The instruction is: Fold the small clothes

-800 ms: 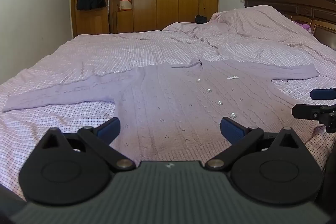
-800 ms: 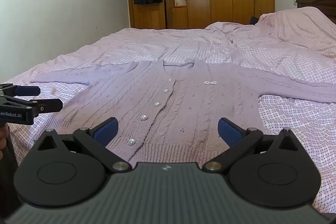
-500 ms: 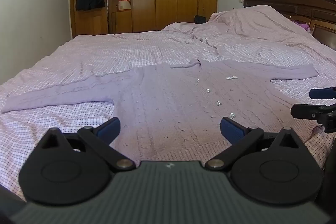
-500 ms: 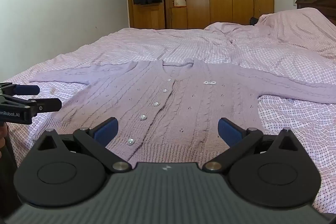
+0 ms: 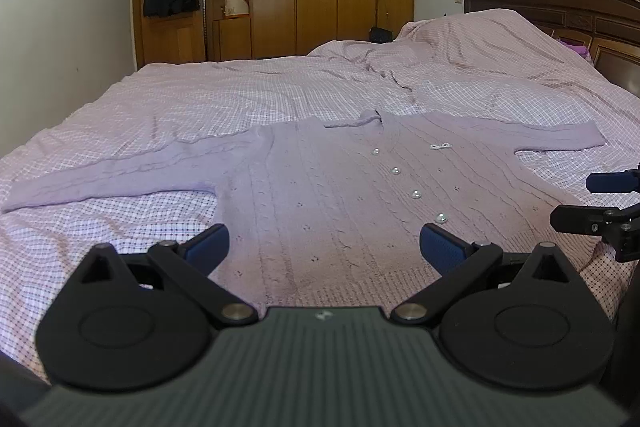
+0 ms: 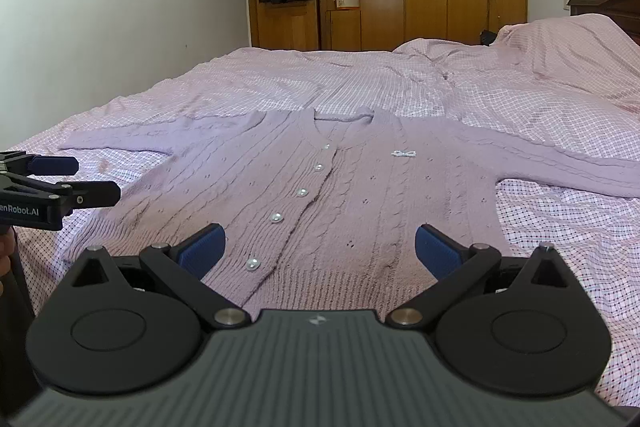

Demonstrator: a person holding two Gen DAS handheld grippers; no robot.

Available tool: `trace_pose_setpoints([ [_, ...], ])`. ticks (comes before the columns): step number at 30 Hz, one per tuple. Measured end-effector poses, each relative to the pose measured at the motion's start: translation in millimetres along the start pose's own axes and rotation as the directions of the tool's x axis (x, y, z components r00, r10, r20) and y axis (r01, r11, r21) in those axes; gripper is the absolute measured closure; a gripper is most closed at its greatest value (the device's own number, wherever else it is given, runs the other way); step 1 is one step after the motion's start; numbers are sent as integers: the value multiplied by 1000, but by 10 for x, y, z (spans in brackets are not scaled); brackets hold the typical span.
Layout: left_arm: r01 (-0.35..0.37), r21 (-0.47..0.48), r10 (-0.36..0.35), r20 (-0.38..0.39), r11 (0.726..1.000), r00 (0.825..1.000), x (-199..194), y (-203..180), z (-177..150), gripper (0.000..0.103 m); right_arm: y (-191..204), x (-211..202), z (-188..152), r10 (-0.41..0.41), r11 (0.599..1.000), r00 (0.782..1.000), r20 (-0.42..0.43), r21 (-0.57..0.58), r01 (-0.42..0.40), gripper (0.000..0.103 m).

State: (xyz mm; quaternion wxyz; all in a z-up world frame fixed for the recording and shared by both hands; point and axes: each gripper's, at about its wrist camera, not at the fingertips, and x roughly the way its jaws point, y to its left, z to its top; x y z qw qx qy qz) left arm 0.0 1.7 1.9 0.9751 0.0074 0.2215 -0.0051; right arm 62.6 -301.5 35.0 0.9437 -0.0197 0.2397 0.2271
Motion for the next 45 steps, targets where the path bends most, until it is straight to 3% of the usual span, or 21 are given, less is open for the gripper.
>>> trace_pose_setpoints([
  [45,-5,7,5,14,1000,1000,-10,1,-26,0,14,116,-40,21,1000,999,-28,-13,-22,0],
])
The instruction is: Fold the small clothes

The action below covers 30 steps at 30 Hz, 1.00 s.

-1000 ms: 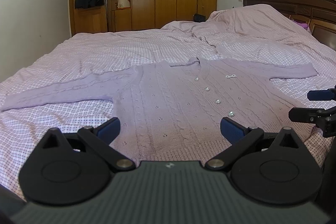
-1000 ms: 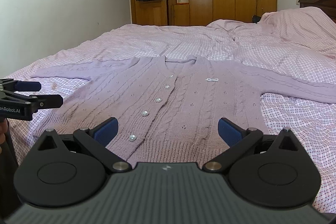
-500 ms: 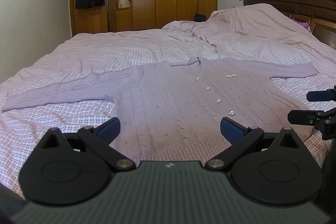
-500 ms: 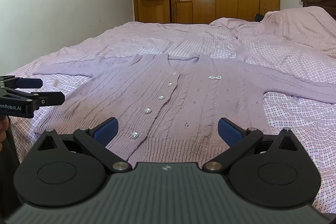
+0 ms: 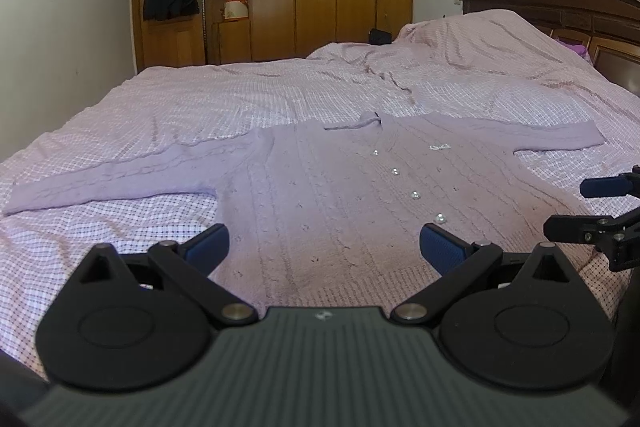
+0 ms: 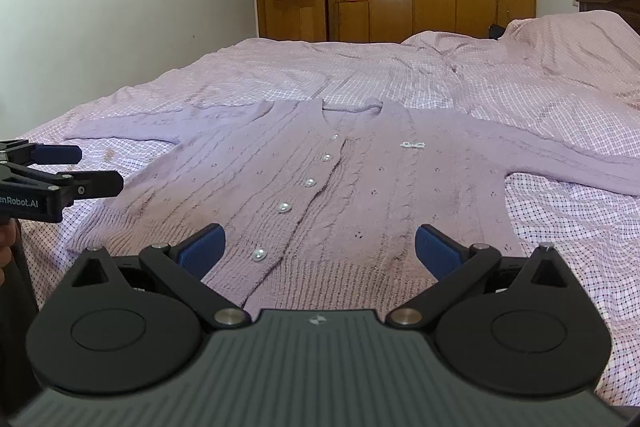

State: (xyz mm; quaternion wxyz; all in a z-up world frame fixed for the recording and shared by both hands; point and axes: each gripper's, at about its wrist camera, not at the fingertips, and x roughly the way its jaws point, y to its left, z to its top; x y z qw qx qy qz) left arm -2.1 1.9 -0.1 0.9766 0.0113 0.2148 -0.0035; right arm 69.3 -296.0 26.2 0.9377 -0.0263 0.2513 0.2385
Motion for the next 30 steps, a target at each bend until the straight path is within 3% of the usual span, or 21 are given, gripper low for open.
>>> trace_pose_setpoints([
  [30,-40,-30,39,-41,999,998,65,68,3,0,34,83,41,7,1000,999,-40,-11,-7,0],
])
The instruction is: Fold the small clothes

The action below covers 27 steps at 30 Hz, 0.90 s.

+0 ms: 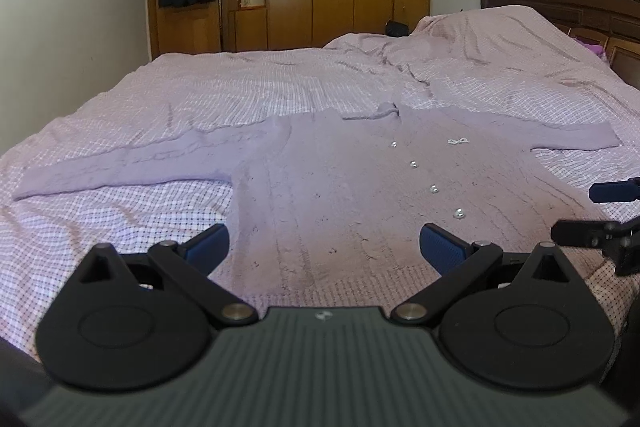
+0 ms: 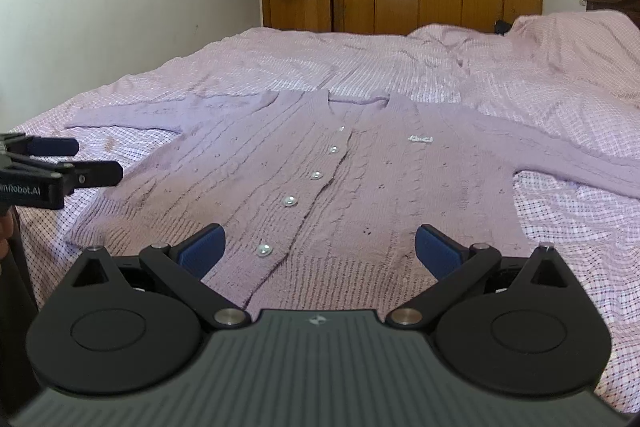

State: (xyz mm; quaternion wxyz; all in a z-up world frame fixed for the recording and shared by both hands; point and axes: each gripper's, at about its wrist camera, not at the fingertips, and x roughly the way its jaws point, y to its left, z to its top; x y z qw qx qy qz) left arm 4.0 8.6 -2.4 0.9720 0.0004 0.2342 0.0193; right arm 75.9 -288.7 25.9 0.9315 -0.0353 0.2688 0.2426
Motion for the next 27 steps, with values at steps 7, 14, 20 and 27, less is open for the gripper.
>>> trace_pose_setpoints([
  [7,-40,-14,40,-7,999,999,82,194,23,0,149,84,264,-42,997,998,40,64,40,0],
  [14,-65,-121,69,36,991,997,-69,620,185,0,574,283,707,-20,996,995,94,89,12,0],
  [20,-83,-233,98,54,969,994,-90,1101,369,0,1112,451,968,-1,1000,987,160,10,0,0],
  [27,-187,-281,237,156,942,959,-14,1668,480,0,1724,754,1190,40,999,984,175,-19,-37,0],
])
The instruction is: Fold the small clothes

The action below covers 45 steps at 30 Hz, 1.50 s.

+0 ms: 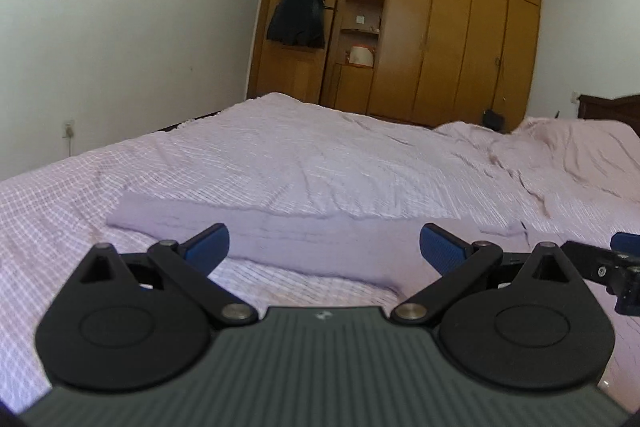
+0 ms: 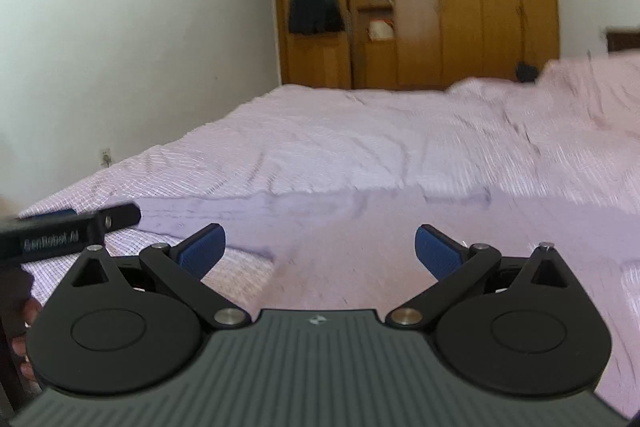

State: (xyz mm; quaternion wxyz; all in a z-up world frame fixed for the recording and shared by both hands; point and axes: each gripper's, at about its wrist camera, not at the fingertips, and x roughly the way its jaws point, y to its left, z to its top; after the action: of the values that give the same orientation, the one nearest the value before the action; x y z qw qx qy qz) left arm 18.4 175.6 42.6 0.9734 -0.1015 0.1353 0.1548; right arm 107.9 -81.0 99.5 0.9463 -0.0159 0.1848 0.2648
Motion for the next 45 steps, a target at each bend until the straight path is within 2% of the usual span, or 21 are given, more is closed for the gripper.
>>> trace_pose_setpoints([
  [2,-20,-8,19,-33,1000,999,154,149,59,0,138,97,14,35,999,997,62,26,-36,0],
  [3,-39,-12,39,-48,999,998,226,224,84,0,150,153,12,81,989,990,120,116,-95,0],
  [4,-58,-18,57,-58,998,997,297,296,105,0,119,206,-9,158,959,969,189,203,-197,0],
  [5,-70,-23,68,-65,997,996,361,387,121,0,116,301,-1,245,925,951,191,247,-288,0],
  [6,-73,-26,71,-78,997,994,443,487,137,0,167,435,30,281,908,949,146,281,-312,0],
  [8,-63,-45,58,-102,997,993,591,655,134,0,346,696,81,262,926,964,39,271,-263,0],
  [13,-70,-98,58,-119,993,991,809,1058,28,0,768,1248,112,245,955,969,-25,180,-236,0],
  [16,-104,-86,92,-135,991,987,887,1248,-41,0,1023,1570,101,308,943,950,-48,145,-299,0],
  [19,-132,-115,113,-155,985,981,947,1479,-111,0,1316,1797,67,338,940,939,-64,77,-333,0],
  [21,-143,-168,114,-171,975,979,1010,1651,-150,0,1501,1927,42,310,948,948,-73,104,-302,0],
  [25,-123,-305,58,-213,944,975,1166,1917,-200,0,1643,2113,-85,369,917,929,-31,175,-359,0],
  [27,-86,-361,11,-207,928,978,1215,1979,-230,0,1688,2251,-109,398,903,915,-68,207,-377,0],
  [28,-75,-385,-6,-205,920,979,1237,1996,-240,0,1727,2282,-99,384,913,920,-73,182,-366,0],
  [31,-75,-425,-15,-206,902,978,1333,2042,-262,0,1990,2387,-104,252,967,966,-58,-24,-253,0],
  [33,-85,-425,-3,-203,901,979,1395,2062,-265,0,2170,2487,-119,159,977,986,-54,-138,-165,0],
  [34,-83,-433,-4,-196,898,981,1419,2077,-264,0,2211,2535,-136,129,979,990,-51,-151,-136,0],
  [36,-76,-459,-11,-182,885,983,1492,2129,-260,0,2203,2595,-148,99,991,994,-50,-86,-103,0],
  [37,-74,-467,-12,-179,881,984,1524,2153,-254,0,2153,2622,-155,111,992,992,-63,-45,-114,0],
  [39,-74,-483,-11,-171,873,985,1603,2194,-232,0,2021,2590,-157,173,984,979,-107,54,-168,0],
  [41,-72,-475,-12,-171,877,985,1687,2210,-198,0,1917,2614,-184,214,972,968,-132,127,-198,0],
  [45,-71,-473,-1,-151,878,989,1787,2241,-177,0,1903,2700,-163,205,976,971,-124,100,-194,0],
])
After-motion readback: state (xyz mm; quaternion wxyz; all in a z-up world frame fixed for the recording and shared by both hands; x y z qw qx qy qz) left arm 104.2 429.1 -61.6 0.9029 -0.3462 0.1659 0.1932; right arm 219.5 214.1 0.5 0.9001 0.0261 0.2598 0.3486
